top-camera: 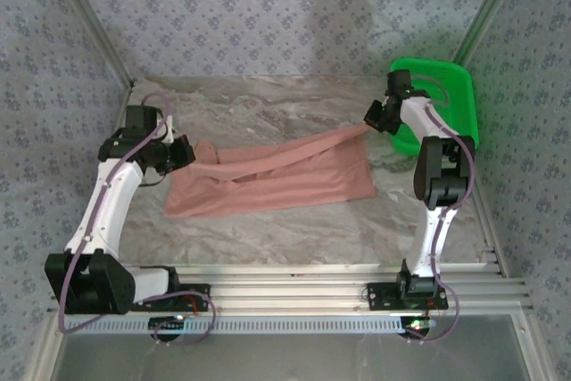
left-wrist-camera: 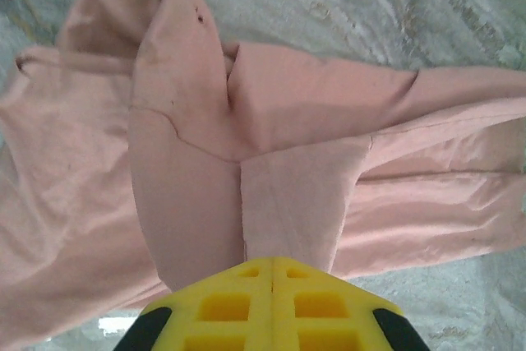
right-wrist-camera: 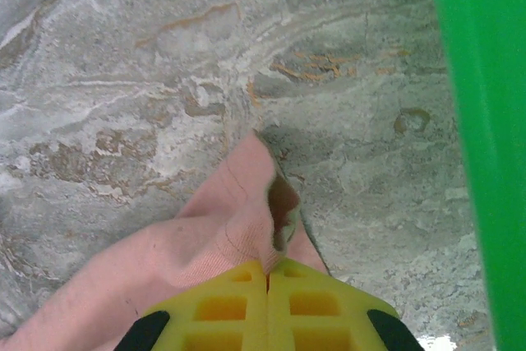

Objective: Fold and stack the t-shirts

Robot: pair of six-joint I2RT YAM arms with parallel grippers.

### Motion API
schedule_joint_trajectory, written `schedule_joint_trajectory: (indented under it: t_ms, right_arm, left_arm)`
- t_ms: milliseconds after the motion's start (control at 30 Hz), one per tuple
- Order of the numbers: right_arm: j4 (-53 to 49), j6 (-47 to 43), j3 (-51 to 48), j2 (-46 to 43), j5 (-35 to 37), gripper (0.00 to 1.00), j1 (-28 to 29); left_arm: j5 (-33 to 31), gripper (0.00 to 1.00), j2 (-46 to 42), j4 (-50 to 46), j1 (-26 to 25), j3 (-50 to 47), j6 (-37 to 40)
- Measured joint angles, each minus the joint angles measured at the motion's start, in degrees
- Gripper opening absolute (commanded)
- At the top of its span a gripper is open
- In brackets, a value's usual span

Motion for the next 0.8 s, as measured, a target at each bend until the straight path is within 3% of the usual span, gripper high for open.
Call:
schedule_joint_trajectory:
  t_ms: [533, 800]
  right_arm:
    - [1.2, 0.0, -5.2, -2.4, -0.2, 0.00, 0.0]
    - [1.4, 0.0, -2.3, -2.2, -2.0, 0.00, 0.5]
  left_arm:
    - [-2.8, 0.00, -0.6, 2.1, 0.9, -5.4, -0.1]
    - [-8.5, 0.00, 13.7, 1.5, 1.3, 20.5, 4.9]
